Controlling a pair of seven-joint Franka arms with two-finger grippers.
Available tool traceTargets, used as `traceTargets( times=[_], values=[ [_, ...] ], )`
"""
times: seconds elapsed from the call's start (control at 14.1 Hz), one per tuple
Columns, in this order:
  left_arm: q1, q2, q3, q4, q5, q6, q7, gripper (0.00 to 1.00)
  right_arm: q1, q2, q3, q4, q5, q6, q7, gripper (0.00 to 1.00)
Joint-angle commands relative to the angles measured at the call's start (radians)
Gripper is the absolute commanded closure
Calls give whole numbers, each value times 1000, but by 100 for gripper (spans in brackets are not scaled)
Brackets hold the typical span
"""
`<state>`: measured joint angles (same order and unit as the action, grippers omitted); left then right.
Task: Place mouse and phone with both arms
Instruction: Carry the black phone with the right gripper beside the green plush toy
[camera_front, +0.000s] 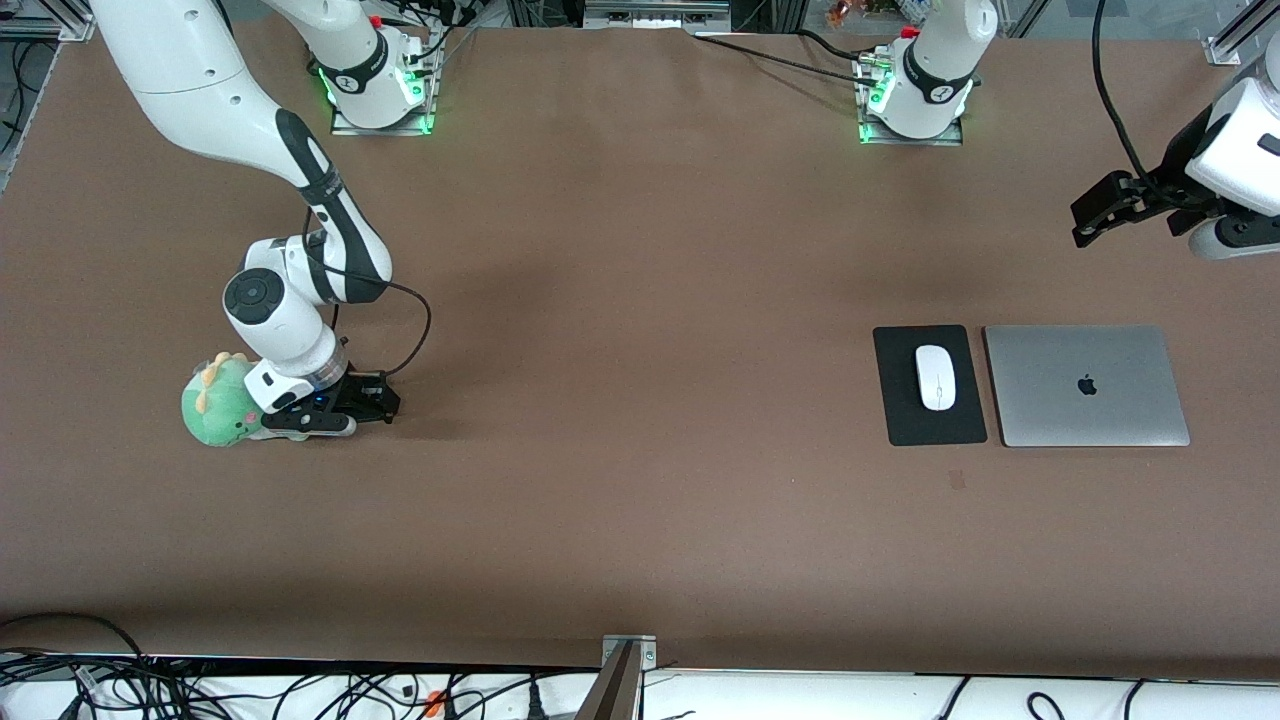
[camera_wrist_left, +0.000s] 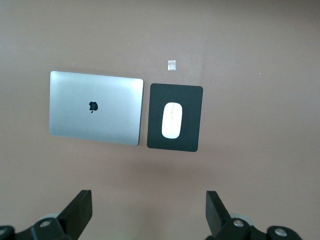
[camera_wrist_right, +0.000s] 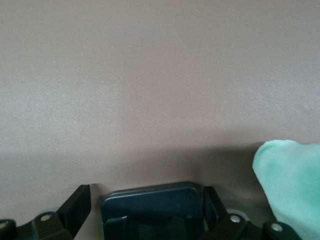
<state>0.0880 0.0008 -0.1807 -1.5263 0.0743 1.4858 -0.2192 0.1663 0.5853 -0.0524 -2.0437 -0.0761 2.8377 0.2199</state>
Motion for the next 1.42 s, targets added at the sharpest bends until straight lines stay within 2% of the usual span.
traceTargets(
  times=[0.0,0.21,0.43,0.57,0.92,1.07,1.35],
  values=[
    [-5,-25,18,-31,-24,5,26,0,-5,-10,13,52,13,-98,3,0],
    [-4,-24,18,-29,-24,5,24,0,-11,-15,13,163,34,-278,3,0],
    [3,-22,18,-29,-24,10,24,0,-13,-16,13,337,116,-548,-20,0],
    [4,-22,18,-28,-24,14,24,0,-14,-19,11,405,143,-641,-22,0],
    [4,-21,18,-28,-24,16,24,0,-25,-146,-1,415,148,-753,-94,0],
    [9,-21,18,-28,-24,16,24,0,-36,-221,-10,415,153,-845,-128,0],
    [9,-22,20,-28,-45,13,24,0,-36,-356,-67,407,150,-1064,-172,0]
  ],
)
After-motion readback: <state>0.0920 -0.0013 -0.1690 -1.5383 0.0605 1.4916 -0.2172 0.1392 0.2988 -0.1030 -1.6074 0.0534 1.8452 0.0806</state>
